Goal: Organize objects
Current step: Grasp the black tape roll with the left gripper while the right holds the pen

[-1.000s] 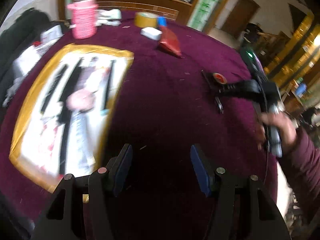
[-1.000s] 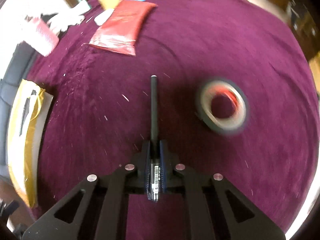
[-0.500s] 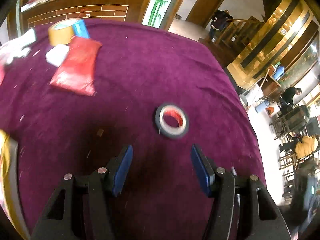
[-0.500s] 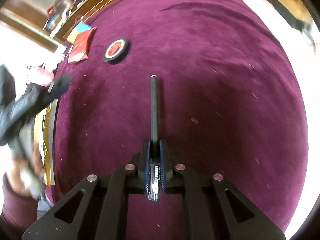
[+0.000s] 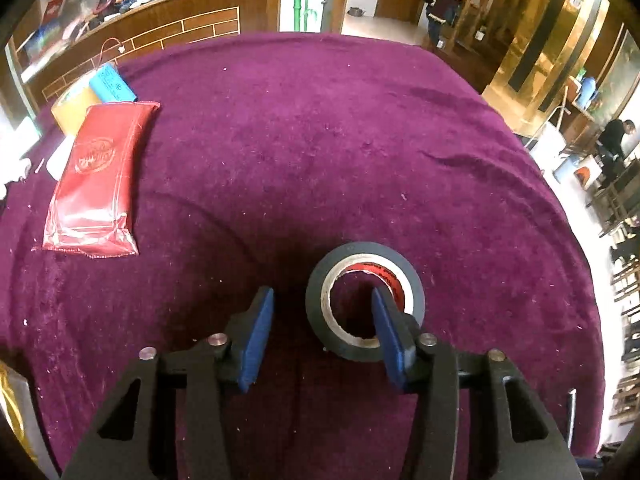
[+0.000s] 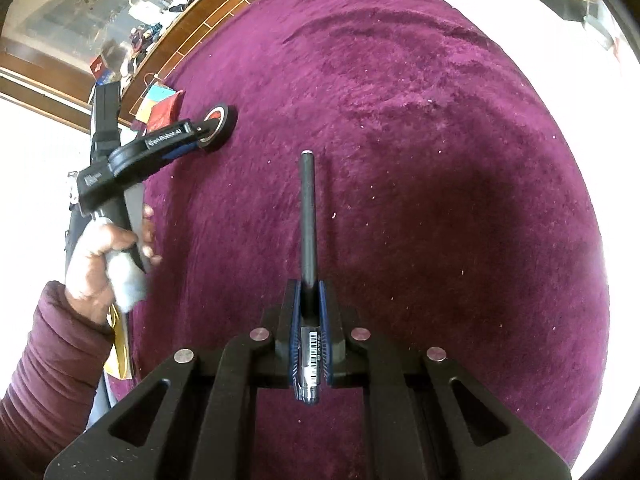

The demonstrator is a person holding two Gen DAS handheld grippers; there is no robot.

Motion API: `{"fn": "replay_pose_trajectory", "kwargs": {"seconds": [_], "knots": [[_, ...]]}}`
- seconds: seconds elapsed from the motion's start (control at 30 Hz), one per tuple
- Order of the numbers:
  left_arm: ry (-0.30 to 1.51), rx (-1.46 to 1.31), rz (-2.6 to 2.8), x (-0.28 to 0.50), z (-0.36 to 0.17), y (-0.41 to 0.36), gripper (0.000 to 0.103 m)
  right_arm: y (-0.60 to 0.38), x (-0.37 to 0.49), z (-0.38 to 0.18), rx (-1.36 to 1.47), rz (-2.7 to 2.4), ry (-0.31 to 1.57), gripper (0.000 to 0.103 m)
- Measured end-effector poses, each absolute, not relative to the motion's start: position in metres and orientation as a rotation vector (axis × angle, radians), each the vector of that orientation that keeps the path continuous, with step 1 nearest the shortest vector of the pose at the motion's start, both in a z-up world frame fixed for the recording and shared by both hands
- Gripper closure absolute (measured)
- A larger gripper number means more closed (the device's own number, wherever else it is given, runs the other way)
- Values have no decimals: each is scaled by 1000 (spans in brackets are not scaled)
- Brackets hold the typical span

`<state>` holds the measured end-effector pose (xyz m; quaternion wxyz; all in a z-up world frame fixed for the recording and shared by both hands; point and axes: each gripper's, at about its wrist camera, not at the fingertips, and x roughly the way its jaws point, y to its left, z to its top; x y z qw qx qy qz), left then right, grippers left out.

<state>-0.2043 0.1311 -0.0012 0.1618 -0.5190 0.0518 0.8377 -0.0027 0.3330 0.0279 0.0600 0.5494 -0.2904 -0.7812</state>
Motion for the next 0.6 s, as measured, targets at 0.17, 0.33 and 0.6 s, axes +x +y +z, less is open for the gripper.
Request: {"fn": "replay_pose_trajectory", "kwargs": {"seconds": [0.17,0.33,0.6], "knots": [[138,-1477,2420,-200,4,120,92,330,-6,25,1679,-2349,-852,96],[45,-1449,2435,-175,11,97,92,314,-20,23,1689,-2317,-811,96],[-139,-1308,2512,-114,54,43,92,275,-43,37,1681,-2276,-693,96]]}}
